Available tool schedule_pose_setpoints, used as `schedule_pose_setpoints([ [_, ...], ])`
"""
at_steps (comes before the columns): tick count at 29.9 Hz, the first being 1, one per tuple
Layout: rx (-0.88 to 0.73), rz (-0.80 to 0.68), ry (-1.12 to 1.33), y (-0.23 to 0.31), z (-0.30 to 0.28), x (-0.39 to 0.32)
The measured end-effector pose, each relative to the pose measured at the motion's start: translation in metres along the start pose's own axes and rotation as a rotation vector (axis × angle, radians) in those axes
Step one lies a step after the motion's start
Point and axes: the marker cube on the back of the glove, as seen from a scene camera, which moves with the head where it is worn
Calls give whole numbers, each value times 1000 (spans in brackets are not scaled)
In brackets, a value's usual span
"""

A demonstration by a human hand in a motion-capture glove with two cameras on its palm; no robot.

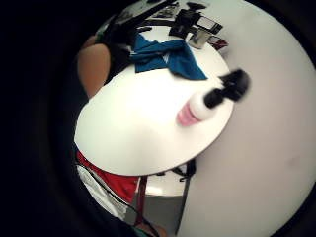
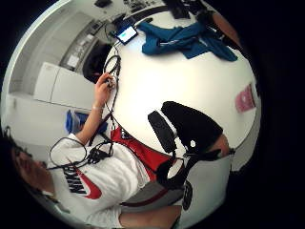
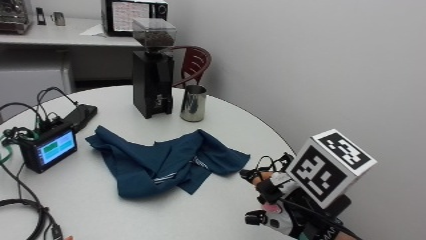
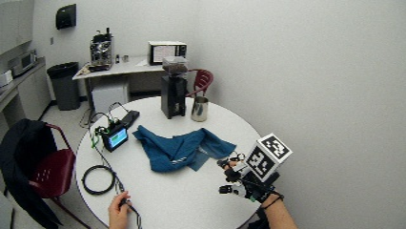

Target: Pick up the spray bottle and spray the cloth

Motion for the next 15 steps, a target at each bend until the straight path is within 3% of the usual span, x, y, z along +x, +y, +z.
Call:
schedule_pose_setpoints([
  [6, 139, 117, -135, 12, -14, 45],
  [15, 294, 336, -616, 36, 31, 153],
])
